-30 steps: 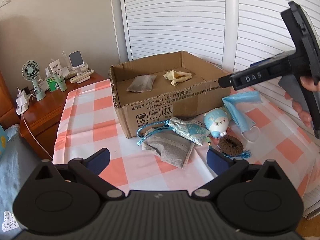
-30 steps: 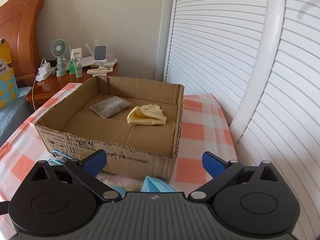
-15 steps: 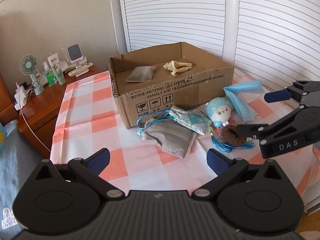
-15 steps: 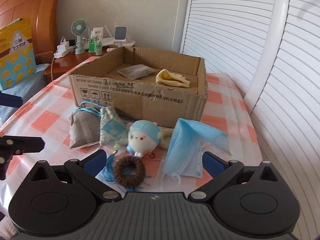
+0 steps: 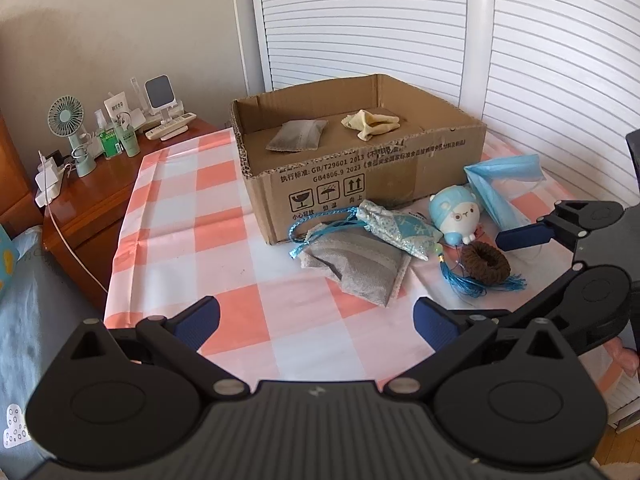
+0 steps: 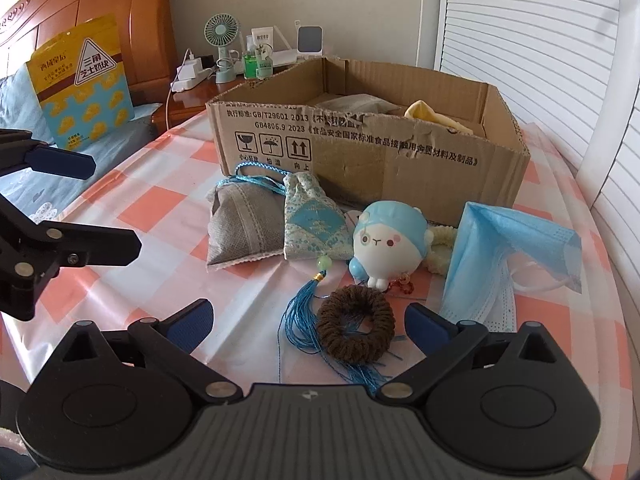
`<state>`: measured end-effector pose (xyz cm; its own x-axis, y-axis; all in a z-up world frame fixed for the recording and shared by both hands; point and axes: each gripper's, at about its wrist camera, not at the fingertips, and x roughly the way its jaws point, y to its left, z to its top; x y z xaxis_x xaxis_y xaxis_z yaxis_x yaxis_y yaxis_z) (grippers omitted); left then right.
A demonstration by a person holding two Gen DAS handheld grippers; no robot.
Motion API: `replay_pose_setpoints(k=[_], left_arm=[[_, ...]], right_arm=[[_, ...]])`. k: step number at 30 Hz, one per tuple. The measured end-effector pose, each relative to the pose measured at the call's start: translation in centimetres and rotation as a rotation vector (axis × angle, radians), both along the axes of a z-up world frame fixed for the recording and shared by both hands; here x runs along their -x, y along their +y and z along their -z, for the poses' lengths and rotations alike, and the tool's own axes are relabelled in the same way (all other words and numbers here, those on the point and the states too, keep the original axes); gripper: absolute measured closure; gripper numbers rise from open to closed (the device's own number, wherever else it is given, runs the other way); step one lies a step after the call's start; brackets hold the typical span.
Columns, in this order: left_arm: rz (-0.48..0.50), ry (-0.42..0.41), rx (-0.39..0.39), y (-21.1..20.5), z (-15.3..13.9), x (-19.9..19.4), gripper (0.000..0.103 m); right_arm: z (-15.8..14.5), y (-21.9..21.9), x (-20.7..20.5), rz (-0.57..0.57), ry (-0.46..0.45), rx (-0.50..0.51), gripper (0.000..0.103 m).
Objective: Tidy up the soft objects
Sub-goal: 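Move both tools back toward the remaining items on the table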
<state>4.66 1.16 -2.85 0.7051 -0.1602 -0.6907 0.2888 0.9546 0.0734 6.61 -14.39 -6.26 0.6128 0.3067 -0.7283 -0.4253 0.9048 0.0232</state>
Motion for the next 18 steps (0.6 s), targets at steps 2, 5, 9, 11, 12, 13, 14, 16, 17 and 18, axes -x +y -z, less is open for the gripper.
replay_pose_setpoints(k=[2, 5, 9, 11, 12, 13, 14, 16, 17, 18], left_arm=[[0.002, 0.004, -0.001, 0.0, 0.2, -0.2, 0.001], [0.017, 0.012, -0.004, -0.1, 0.5, -0.6, 0.001], [0.071, 0.027, 0.014, -0.4, 1.1, -1.7, 0.001], [0.094, 0.024, 0.008, -0.8, 1.6, -2.5, 0.001], [0.106, 0.026, 0.003, -1.0, 2.0, -3.0, 0.001], [0.113, 0.034, 0.001, -1.2, 2.3, -3.4, 0.001], [0.119, 0.044, 0.004, -1.4, 2.7, -3.9, 0.0], [0.102, 0.054, 0.023, -1.4, 3.3, -4.9, 0.001], [0.098, 0.058, 0.035, -1.4, 3.4, -5.3, 0.001], [0.098, 0.061, 0.053, -1.4, 3.6, -5.8, 0.0]], right_arm=[[0.5, 0.3, 0.0, -0.017, 0.016, 0.019, 0.0], [0.8, 0.6, 0.5, -0.059, 0.022, 0.045, 0.0], [0.6, 0.7, 1.2, -0.105, 0.042, 0.045, 0.0], [0.6, 0.7, 1.6, -0.121, 0.041, 0.059, 0.0], [0.6, 0.7, 1.8, -0.124, 0.042, 0.059, 0.0], [0.6, 0.6, 2.0, -0.124, 0.04, 0.055, 0.0], [0.6, 0.5, 2.0, -0.121, 0.037, 0.051, 0.0], [0.6, 0.4, 2.1, -0.112, 0.034, 0.043, 0.0], [0.6, 0.3, 2.1, -0.108, 0.033, 0.04, 0.0], [0.7, 0.3, 2.2, -0.106, 0.03, 0.038, 0.0]])
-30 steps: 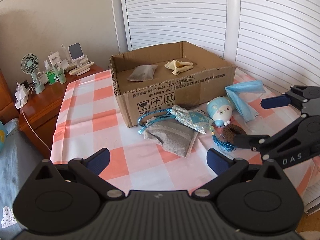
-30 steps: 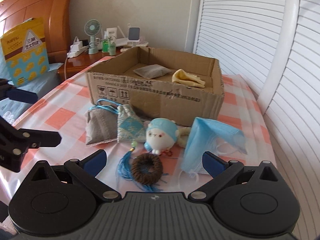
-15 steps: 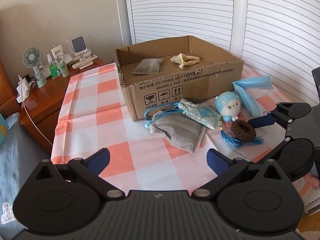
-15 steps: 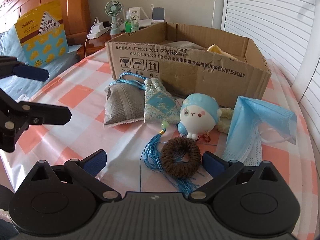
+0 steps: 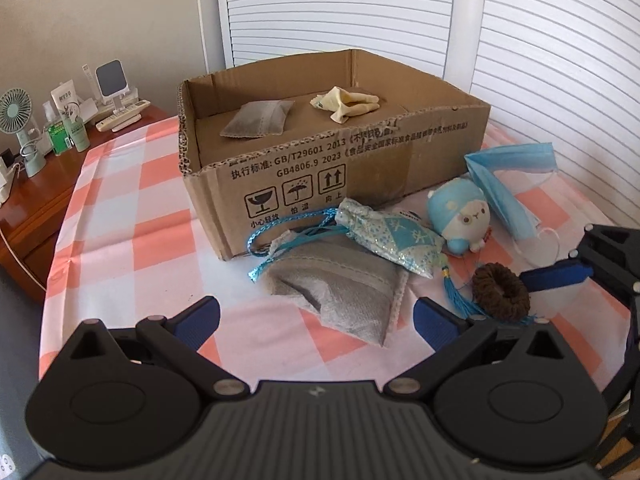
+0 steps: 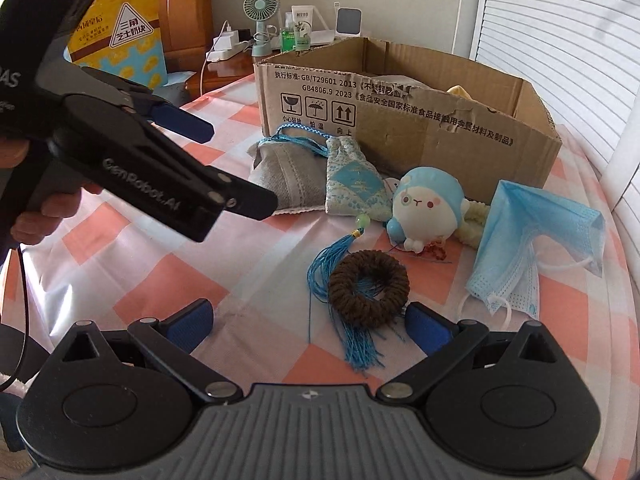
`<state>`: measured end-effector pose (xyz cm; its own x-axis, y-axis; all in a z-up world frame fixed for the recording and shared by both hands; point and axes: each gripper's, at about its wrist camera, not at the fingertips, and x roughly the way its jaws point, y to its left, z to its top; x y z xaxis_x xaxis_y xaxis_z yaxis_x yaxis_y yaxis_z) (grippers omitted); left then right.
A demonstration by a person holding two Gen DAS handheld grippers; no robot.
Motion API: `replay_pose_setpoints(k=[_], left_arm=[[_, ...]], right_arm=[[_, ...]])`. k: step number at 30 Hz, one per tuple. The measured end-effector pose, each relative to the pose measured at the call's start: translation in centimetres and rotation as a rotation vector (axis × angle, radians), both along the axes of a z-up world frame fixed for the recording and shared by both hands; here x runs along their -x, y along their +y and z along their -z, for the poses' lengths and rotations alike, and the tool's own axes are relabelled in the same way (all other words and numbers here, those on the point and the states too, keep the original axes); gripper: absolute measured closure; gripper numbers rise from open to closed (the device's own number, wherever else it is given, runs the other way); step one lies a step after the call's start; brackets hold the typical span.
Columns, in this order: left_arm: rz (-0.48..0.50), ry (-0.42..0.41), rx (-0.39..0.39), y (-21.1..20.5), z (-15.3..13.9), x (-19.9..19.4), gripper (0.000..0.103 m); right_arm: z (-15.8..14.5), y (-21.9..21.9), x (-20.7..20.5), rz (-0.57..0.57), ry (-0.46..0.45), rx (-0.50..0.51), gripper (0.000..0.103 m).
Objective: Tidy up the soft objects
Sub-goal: 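Move both tools back toward the remaining items on the table, then grasp the second grey sachet with the left tool while the right tool grasps the brown bracelet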
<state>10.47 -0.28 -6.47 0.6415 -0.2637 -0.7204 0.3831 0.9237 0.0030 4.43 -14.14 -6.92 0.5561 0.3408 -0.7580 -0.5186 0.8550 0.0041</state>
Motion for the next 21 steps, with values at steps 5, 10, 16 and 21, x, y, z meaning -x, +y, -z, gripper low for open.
replay_pose_setpoints(k=[5, 10, 16, 21], left_arm=[[-0.015, 0.018, 0.007, -0.5, 0.9, -1.9, 0.001], [-0.041, 0.033, -0.03, 0.4, 1.5, -1.7, 0.0], [-0.12, 0.041, -0.064, 3.9, 1.5, -0.3, 0.0], [-0.156, 0.029, -0.086, 4.6, 0.7, 0.5, 0.001]], right_arm=[[0.0, -0.1, 0.2, 0.001, -0.009, 0.002, 0.0], [0.0, -0.3, 0.2, 0.005, -0.014, -0.006, 0.0], [0.0, -0.4, 0.3, -0.001, -0.019, -0.003, 0.0], [0.0, -0.4, 0.4, 0.001, -0.027, -0.004, 0.0]])
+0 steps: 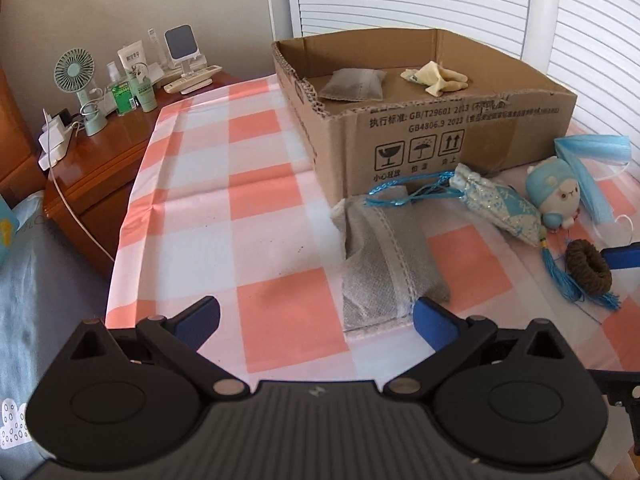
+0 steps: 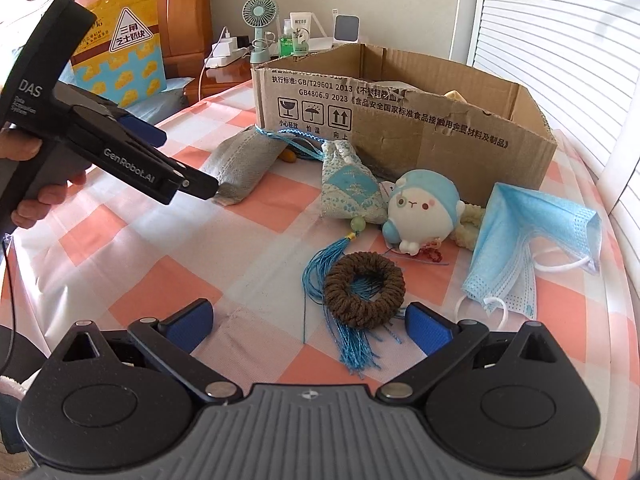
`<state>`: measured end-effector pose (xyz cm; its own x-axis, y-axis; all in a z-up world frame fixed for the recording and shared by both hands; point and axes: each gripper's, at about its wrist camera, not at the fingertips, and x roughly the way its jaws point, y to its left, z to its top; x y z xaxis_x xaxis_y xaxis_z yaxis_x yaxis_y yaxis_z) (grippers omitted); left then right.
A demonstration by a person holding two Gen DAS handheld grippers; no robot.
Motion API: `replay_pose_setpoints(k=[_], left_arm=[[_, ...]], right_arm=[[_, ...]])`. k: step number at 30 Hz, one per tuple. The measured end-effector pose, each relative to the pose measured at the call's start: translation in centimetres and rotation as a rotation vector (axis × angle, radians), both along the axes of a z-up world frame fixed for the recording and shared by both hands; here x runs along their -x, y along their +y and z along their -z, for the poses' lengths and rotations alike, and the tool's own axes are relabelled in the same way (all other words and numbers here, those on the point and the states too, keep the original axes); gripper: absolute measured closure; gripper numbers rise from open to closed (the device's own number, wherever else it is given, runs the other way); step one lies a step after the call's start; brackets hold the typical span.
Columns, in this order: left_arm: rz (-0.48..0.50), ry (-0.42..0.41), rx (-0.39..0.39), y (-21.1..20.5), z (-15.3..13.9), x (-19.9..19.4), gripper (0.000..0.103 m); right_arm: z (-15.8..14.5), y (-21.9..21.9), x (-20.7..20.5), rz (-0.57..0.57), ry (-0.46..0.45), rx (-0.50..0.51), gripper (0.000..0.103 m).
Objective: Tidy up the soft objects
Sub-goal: 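Grasp the second grey sachet with the left tool while the right tool grasps the brown bracelet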
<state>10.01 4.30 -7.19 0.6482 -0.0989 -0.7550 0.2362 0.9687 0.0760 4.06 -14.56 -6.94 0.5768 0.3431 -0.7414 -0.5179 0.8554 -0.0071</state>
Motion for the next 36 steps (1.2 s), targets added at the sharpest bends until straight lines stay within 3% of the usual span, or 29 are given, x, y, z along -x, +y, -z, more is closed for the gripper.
replay_pose_setpoints(k=[6, 11, 15, 20, 24, 36], left_arm=[[0.06, 0.014, 0.025, -2.8, 0.8, -0.8, 0.0], [0.01, 0.006, 0.09, -2.5, 1.2, -1.4, 0.0], [-0.048, -0.013, 0.084, -1.9, 1.3, -1.9, 0.001], [-0.037, -0.023, 0.104, -2.3, 0.8, -1.7, 0.024], [-0.02, -0.032, 0.114, -2.6, 0.4, -1.4, 0.058], [0.004, 0.017, 0.107, -0.4, 0.0, 3.7, 0.061]], right_arm=[[0.0, 0.1, 0.0, 0.006, 0.0, 0.004, 0.0], [0.0, 0.1, 0.0, 0.01, 0.001, 0.004, 0.0], [0.0, 0.1, -0.1, 0.008, -0.001, 0.005, 0.0], [0.0, 0.1, -0.1, 0.01, -0.002, 0.006, 0.0], [0.1, 0.2, -0.1, 0.015, -0.006, 0.006, 0.0], [0.0, -0.2, -0.2, 0.053, -0.014, -0.012, 0.001]])
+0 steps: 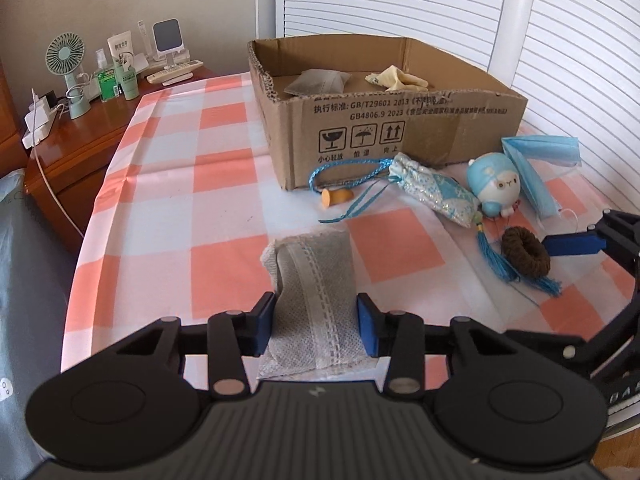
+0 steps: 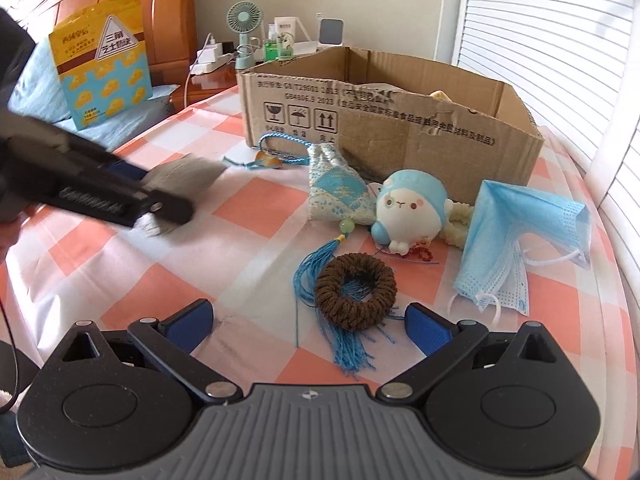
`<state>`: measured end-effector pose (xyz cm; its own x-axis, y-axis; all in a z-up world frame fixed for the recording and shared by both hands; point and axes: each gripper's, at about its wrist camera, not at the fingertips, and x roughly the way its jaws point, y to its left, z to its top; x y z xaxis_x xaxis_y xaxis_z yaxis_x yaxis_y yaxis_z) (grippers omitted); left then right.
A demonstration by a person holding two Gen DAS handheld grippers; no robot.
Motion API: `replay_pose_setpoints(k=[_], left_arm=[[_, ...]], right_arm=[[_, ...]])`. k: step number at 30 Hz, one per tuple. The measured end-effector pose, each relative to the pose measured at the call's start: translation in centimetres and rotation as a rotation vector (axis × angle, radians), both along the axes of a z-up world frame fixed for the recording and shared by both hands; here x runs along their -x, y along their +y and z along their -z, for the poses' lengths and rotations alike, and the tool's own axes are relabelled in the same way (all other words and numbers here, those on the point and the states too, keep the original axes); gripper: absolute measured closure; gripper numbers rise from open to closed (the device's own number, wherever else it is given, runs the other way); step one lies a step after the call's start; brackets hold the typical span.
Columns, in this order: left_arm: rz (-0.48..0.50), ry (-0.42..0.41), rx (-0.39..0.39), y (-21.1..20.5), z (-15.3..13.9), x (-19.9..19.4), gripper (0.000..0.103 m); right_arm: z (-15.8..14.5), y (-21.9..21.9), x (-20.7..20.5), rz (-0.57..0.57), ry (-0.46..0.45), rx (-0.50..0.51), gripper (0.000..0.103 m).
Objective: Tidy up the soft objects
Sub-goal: 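Grasp the second grey sachet with the left tool while the right tool grasps the brown bracelet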
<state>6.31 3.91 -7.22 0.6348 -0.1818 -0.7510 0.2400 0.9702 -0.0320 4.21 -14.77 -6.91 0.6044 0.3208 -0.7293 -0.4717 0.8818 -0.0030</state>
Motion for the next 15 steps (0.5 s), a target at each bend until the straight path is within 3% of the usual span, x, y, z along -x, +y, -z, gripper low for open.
replay_pose_setpoints(k=[2, 5, 10, 12, 15], left_arm=[[-0.005, 0.0, 0.002, 0.4, 0.0, 0.4, 0.061], [-0.008, -0.001, 0.001, 0.4, 0.0, 0.6, 0.061], [-0.007, -0.007, -0.009, 0.2, 0.0, 0.7, 0.06], [-0.004, -0.009, -0.008, 0.3, 0.1, 0.7, 0.06], [-0.002, -0.01, -0.008, 0.3, 0.1, 0.8, 0.06]], right_arm=[[-0.2, -0.3, -0.1, 0.017, -0.008, -0.01, 0.003], [-0.5, -0.6, -0.4, 0.044, -0.016, -0.008, 0.02], [-1.2, -1.1, -0.7, 0.06, -0.026, -0.026, 0.038], [-1.3, -1.1, -0.7, 0.059, -0.026, -0.025, 0.05], [-1.3, -0.8, -0.9, 0.071, -0.022, -0.001, 0.056]])
